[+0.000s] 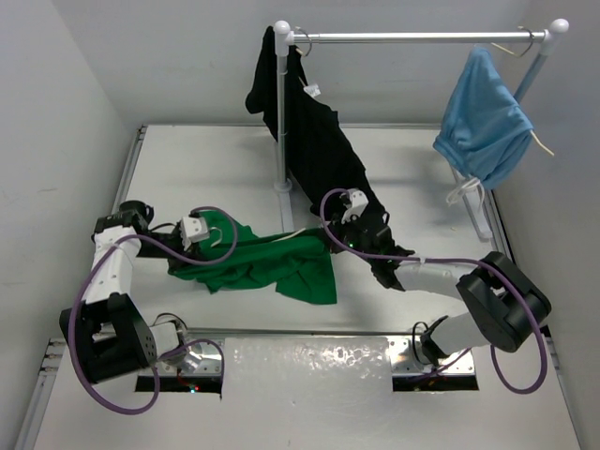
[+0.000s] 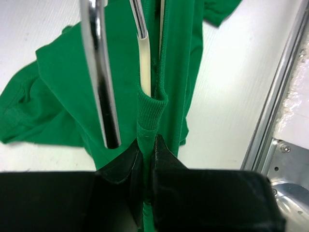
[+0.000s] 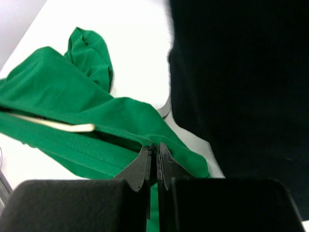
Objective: Place the t-shirt on the hanger
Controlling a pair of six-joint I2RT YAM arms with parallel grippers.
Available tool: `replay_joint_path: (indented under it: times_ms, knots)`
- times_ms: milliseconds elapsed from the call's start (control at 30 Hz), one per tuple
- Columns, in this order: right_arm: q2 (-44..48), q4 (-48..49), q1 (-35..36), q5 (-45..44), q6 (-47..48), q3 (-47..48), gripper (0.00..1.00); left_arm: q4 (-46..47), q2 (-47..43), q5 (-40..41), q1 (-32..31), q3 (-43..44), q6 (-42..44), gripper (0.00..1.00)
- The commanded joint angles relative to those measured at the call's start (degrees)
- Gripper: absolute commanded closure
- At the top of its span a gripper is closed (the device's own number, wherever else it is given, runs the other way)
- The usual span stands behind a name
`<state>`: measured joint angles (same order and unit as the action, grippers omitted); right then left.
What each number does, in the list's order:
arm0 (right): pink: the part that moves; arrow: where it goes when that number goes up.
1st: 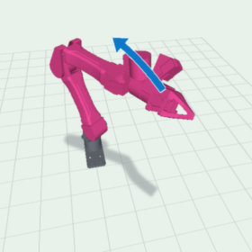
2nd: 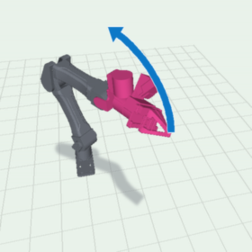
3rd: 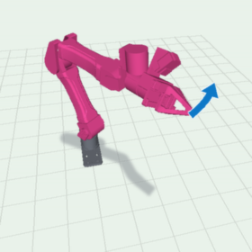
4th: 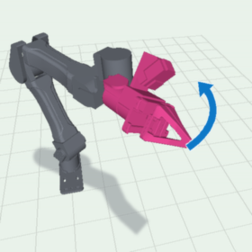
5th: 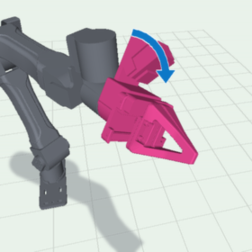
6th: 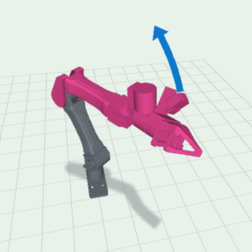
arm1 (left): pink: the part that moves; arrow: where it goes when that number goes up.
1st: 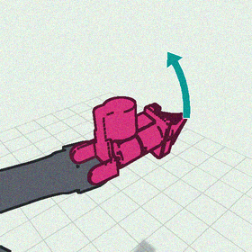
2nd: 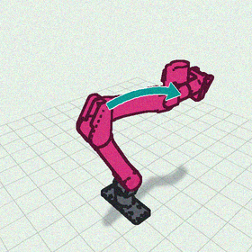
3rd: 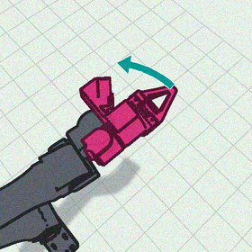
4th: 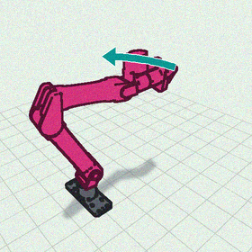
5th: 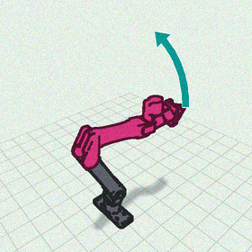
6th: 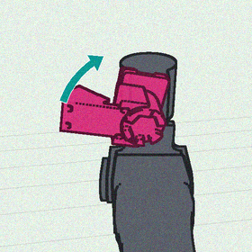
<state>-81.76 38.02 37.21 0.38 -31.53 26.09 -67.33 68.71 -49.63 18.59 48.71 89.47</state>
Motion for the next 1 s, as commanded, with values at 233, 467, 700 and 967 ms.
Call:
replay_joint_path:
  times_ms: [233,467,700,967]
  knots:
    - [2.04,-18.58,4.87,-17.93,19.38,13.54,1.0,9.32,-1.73,14.55,-1.36,0.95,-6.67,1.0]
    - [-4.28,-24.92,11.39,-19.21,28.36,24.09,1.0,11.26,-1.65,13.42,-5.92,2.35,-8.26,1.0]
    - [-8.6,-27.39,13.77,5.08,36.79,30.52,0.94,9.15,-0.59,1.91,-9.18,5.43,-3.08,1.0]
    - [-4.47,-37.3,13.5,12.79,44.27,35.77,0.23,6.6,1.95,-3.81,-11.12,6.4,2.37,1.0]
